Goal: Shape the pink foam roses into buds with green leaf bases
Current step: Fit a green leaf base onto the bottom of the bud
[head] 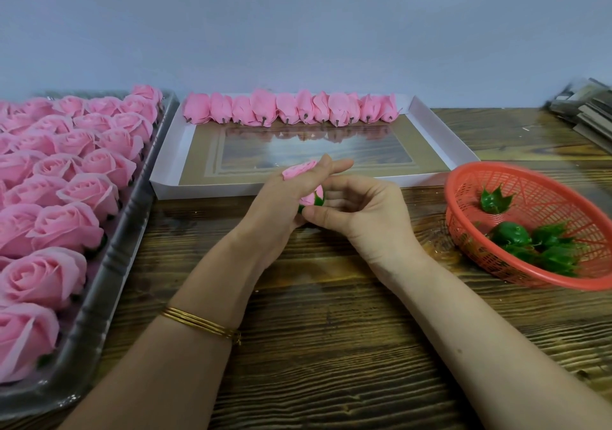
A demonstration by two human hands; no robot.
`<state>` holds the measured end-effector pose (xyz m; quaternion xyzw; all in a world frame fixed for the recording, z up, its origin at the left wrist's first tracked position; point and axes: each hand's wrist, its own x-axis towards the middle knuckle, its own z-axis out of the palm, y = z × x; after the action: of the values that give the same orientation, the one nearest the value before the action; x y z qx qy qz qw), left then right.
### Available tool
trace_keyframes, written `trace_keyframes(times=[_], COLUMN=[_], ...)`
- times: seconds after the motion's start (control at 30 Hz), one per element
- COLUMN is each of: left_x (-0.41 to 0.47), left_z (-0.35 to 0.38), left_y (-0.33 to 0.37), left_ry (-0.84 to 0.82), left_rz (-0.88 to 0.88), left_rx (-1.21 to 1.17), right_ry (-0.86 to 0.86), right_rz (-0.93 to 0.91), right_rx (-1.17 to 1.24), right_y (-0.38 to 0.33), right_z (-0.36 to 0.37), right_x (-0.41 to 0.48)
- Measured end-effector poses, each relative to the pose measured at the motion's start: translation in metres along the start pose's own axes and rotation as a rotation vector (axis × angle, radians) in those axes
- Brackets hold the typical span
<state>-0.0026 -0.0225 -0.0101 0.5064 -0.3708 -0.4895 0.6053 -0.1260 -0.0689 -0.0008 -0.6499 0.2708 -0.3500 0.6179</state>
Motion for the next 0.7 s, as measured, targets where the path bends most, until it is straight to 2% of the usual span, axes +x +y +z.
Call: trace_keyframes(times=[0.37, 0.57, 0.7], left_x=[0.0008, -0.0011, -0.0013], left_z=[-0.0011, -0.0001, 0.0058], left_y=[-0.0004, -0.0013, -0.0040], left_ry=[0.024, 0.103, 0.121], left_rz=[-0.017, 0.053, 0.064], left_rx=[-0.058, -0.083, -0.094], right_ry=[0.006, 0.122, 0.225], right_rz=[0.086, 0.110, 0.057], right_rx=[0.128, 0.238, 0.231], right_y=[-0.0002, 0.0038, 0.0081], right_z=[0.0002, -0.0014, -0.0033], right_x=[-0.0012, 0.0029, 0.0067])
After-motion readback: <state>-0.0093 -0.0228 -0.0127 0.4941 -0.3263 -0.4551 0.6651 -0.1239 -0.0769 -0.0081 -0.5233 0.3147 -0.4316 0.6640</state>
